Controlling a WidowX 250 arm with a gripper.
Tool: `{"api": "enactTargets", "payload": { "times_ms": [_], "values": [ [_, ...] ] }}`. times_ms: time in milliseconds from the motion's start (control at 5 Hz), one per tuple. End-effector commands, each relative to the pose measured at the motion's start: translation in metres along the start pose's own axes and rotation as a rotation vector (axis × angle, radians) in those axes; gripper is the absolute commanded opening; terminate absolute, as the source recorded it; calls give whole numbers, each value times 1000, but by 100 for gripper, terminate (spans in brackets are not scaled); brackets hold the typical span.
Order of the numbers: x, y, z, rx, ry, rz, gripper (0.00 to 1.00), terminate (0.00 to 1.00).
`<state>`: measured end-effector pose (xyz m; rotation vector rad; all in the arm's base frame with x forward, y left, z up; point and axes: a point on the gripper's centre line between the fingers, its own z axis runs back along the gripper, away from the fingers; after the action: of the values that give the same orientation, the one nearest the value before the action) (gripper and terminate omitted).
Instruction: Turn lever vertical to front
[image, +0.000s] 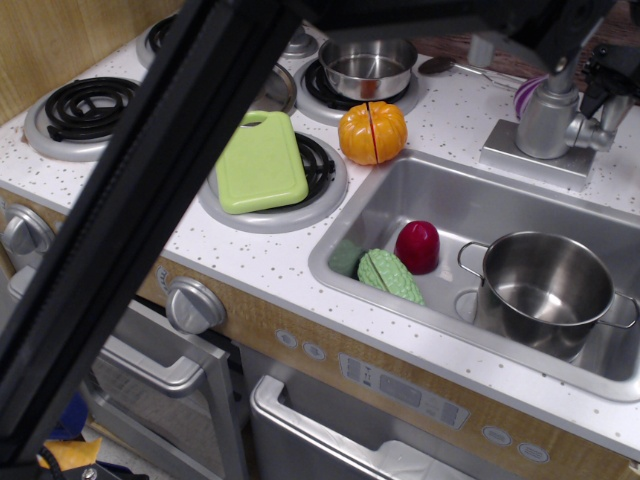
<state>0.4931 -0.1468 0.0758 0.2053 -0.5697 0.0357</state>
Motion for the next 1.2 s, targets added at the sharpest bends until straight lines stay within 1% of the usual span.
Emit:
{"api": "enactTargets", "payload": {
  "times_ms": [0,200,400,600,800,1000],
  "values": [
    [47,16,45,-43,-145,34,100,0],
    [49,18,38,-37,-156,33,100,0],
    [48,16,37,-38,-149,49,0,0],
    [35,12,38,-51,-122,96,0,0],
    [17,7,38,-62,-95,149,0,0],
    [3,9,32,-74,-83,178,0,0]
  ]
}}
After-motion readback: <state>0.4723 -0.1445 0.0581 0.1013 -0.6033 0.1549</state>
